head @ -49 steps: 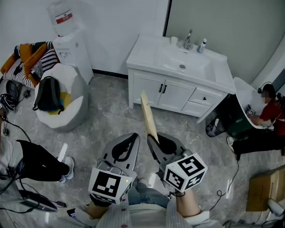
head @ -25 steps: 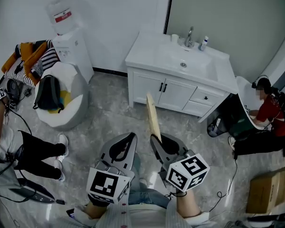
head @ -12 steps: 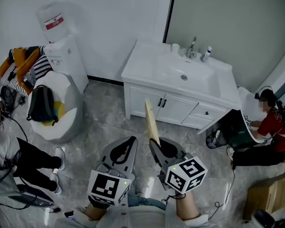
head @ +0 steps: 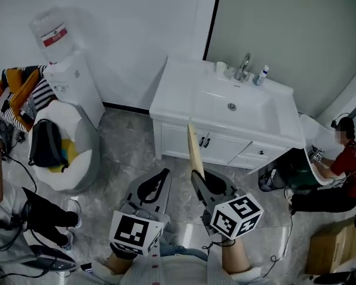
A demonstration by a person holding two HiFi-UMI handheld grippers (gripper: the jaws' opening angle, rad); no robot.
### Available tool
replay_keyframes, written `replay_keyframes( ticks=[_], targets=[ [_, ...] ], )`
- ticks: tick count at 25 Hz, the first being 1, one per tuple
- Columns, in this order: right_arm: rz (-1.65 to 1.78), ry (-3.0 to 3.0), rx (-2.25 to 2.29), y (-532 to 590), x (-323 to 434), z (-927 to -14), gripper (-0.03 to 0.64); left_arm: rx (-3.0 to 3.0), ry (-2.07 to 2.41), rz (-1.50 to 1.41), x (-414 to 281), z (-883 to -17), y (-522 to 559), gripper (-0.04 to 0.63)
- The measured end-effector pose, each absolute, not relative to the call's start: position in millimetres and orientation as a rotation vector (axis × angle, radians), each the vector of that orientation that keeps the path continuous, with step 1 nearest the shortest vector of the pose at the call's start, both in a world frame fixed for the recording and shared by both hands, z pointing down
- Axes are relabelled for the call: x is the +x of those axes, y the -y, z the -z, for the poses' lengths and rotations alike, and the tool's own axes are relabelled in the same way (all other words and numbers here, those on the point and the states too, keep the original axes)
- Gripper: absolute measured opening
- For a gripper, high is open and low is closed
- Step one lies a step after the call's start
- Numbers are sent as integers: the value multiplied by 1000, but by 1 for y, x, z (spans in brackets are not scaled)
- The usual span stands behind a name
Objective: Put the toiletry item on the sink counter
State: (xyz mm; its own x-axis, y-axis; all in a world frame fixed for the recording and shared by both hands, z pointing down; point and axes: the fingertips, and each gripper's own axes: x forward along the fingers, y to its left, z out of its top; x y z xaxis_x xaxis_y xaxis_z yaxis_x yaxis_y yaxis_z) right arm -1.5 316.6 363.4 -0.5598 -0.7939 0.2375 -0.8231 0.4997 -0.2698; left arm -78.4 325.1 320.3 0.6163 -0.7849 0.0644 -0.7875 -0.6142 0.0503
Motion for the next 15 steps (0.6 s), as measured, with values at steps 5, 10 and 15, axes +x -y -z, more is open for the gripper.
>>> replay_keyframes(
  ticks=[5,10,15],
  targets=[
    [-542,2638,1474,-283,-4,-360,57,2766,1342,-49,-91,-317,-291,18],
    [-558,2621,1516,-264,-5,-359,57,2760,1334,-55,-103,-319,-271,18],
    [-585,2605,1527,-251,-5,-366,57,2749,1329,-64,-108,-325,-260,18]
  ],
)
